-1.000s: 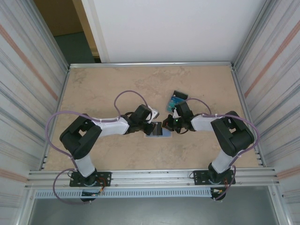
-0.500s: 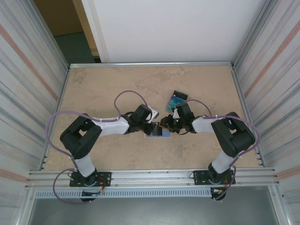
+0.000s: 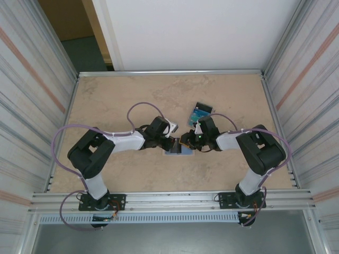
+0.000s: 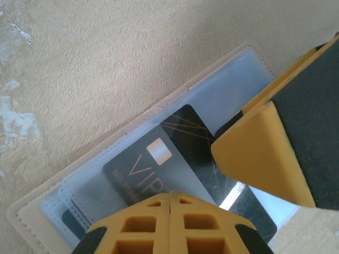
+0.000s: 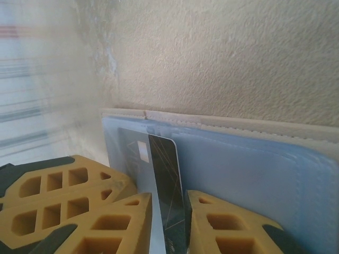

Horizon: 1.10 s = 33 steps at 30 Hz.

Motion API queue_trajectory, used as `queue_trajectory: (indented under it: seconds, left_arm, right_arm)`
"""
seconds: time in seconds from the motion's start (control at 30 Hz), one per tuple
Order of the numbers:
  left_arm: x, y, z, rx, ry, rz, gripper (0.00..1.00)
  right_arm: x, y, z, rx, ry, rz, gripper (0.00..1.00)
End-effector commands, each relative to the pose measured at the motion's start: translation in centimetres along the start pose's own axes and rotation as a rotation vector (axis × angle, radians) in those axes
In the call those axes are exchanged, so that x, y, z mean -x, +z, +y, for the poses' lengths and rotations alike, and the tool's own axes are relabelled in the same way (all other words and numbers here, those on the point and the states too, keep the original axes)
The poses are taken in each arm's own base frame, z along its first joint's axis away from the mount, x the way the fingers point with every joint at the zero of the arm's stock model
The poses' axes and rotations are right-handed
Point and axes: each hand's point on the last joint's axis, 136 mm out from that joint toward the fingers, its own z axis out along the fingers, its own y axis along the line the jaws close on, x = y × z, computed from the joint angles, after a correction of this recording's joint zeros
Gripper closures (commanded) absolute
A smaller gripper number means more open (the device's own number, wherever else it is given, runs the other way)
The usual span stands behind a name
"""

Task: Take the credit cards out of the card holder

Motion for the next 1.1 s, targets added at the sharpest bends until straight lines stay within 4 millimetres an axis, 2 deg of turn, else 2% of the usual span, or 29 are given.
queue_trajectory:
  seconds: [0.0,0.3,0.4,0.47,0.6,0.7,0.83,1.07]
  left_arm:
    - [-2.7,1.1,0.1,-0.028,-0.042,0.079,1.0]
    - [-2.8,1.2,0.0,-0.041,-0.062,0.076,1.0]
    - [-2.6,0.9,0.0,-0.042,-0.061,0.07,1.0]
    - [-2.4,0.7,0.0,-0.04,-0.061,0.064,1.0]
    - [-1.7,-0.2,0.0,-0.035,-0.052,0.04,1.0]
    - [-0.9,-1.0,0.0,-0.023,-0.035,0.017,0.95]
    - [-0.1,-2.1,0.1,-0.001,-0.019,-0.007,0.88]
    - [0.4,-2.5,0.0,0.004,0.013,-0.011,0.87]
  right_arm:
    - [-1.1,0.3,1.1,0.084,0.009,0.058,0.79]
    - [-1.2,0.8,1.2,0.12,0.015,0.076,0.85]
    - [-1.1,0.9,0.6,0.106,0.024,0.069,0.91]
    - [-1.0,0.9,0.1,0.085,0.034,0.063,1.0]
    - [-0.9,0.4,-0.7,0.041,0.035,0.047,1.0]
    - [-0.8,0.0,-1.3,-0.013,0.022,0.033,1.0]
    - [-0.5,-0.8,-1.4,-0.063,-0.006,0.014,1.0]
    - [-0.1,-1.5,-0.9,-0.089,-0.032,-0.007,1.0]
